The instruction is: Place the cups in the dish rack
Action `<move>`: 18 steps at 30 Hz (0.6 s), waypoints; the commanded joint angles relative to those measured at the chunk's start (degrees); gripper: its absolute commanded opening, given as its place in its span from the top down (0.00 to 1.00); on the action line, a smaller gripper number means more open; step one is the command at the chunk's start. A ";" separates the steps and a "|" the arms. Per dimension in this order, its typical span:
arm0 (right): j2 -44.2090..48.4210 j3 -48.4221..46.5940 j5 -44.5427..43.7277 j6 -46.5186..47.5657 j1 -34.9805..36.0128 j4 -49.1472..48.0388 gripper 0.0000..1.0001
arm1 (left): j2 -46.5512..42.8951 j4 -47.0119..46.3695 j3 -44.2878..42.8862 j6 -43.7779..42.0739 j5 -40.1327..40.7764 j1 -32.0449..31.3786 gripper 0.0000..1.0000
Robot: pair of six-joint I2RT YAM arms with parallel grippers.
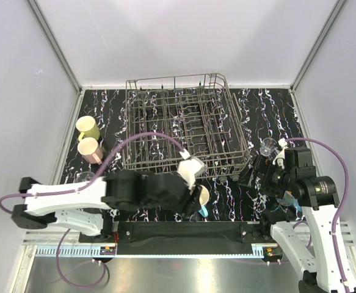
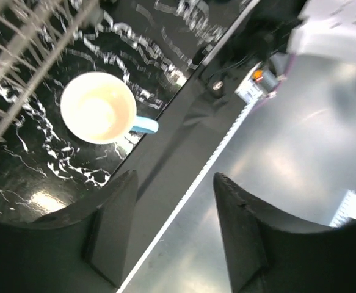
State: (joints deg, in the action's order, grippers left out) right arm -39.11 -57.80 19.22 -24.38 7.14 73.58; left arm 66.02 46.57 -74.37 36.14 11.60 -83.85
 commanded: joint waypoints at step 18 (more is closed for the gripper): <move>1.32 -2.67 -7.27 -2.42 0.42 1.91 0.00 | 29.50 -0.43 -10.00 14.66 19.78 -3.51 0.44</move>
State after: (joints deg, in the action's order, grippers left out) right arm -38.65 -58.19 14.59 -26.39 7.14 74.61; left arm 93.27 46.33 -80.25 48.84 27.83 -88.38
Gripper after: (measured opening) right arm 0.994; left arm 0.568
